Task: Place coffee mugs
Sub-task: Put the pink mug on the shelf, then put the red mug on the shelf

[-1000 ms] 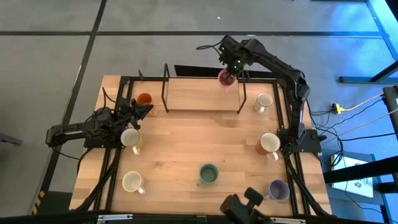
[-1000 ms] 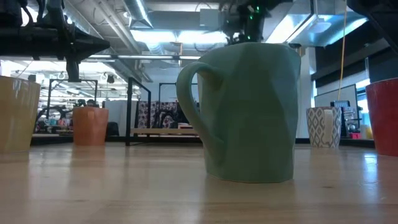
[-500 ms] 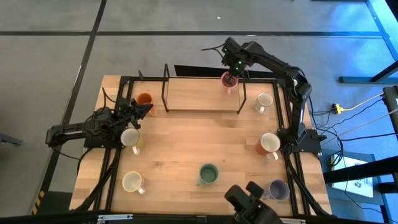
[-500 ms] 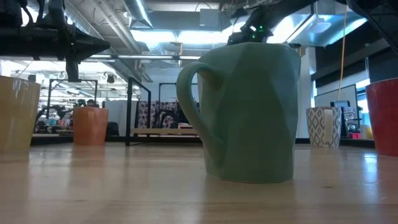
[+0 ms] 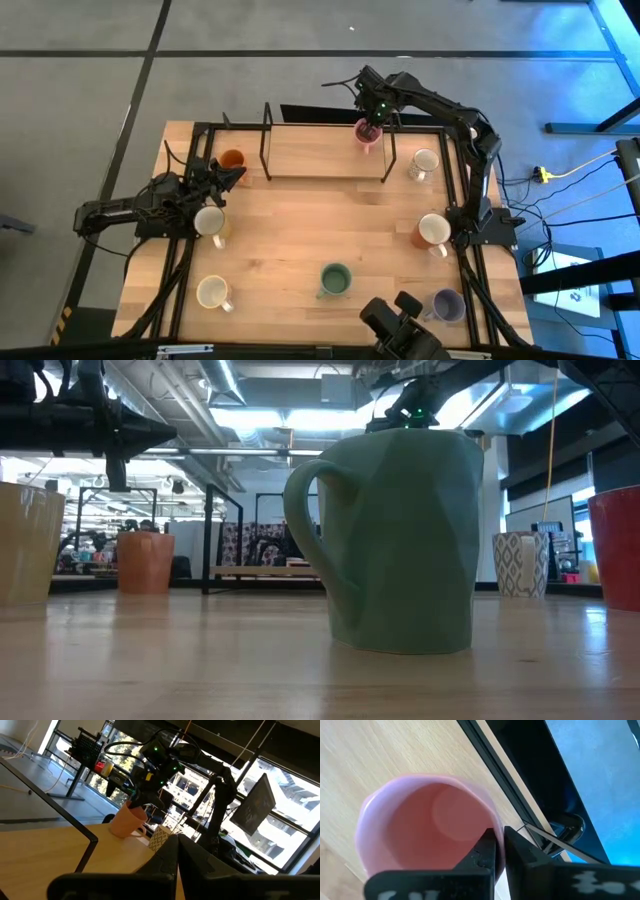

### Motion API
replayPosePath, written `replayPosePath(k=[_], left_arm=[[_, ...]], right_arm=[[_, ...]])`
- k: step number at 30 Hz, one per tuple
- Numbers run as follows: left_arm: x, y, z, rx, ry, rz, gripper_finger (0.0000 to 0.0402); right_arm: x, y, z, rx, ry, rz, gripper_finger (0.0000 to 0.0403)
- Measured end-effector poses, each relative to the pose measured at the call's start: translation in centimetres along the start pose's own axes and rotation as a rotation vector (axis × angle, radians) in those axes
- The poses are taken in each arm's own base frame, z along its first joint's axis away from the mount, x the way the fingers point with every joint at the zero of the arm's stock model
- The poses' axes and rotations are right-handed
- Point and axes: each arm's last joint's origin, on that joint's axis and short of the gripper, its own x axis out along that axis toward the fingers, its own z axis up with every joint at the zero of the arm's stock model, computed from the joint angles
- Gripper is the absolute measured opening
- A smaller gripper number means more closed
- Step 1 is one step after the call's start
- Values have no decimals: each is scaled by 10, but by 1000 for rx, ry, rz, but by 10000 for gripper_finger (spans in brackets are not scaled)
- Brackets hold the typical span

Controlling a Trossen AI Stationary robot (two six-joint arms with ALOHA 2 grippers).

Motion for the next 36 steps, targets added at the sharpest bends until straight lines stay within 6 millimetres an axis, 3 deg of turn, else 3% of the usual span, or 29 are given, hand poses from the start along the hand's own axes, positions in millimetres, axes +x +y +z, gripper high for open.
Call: replayPosePath(k=[19, 23, 27, 31, 36], left_arm=[[0, 0, 0, -5, 0, 0, 5], [0, 0, 0, -5, 0, 0, 5], [0, 0, 0, -5, 0, 0, 5], [0, 0, 0, -4, 0, 0, 5], [0, 0, 0, -4, -3, 5, 5]], right_arm=[[-4, -6, 7, -66, -32, -227, 144], [-32, -3, 12, -56, -47, -191, 157], [-74, 16, 15, -47, -123, -89, 158], [-116, 53, 11, -73, -239, 46, 158], [-146, 109, -3, -214, -306, 228, 159]])
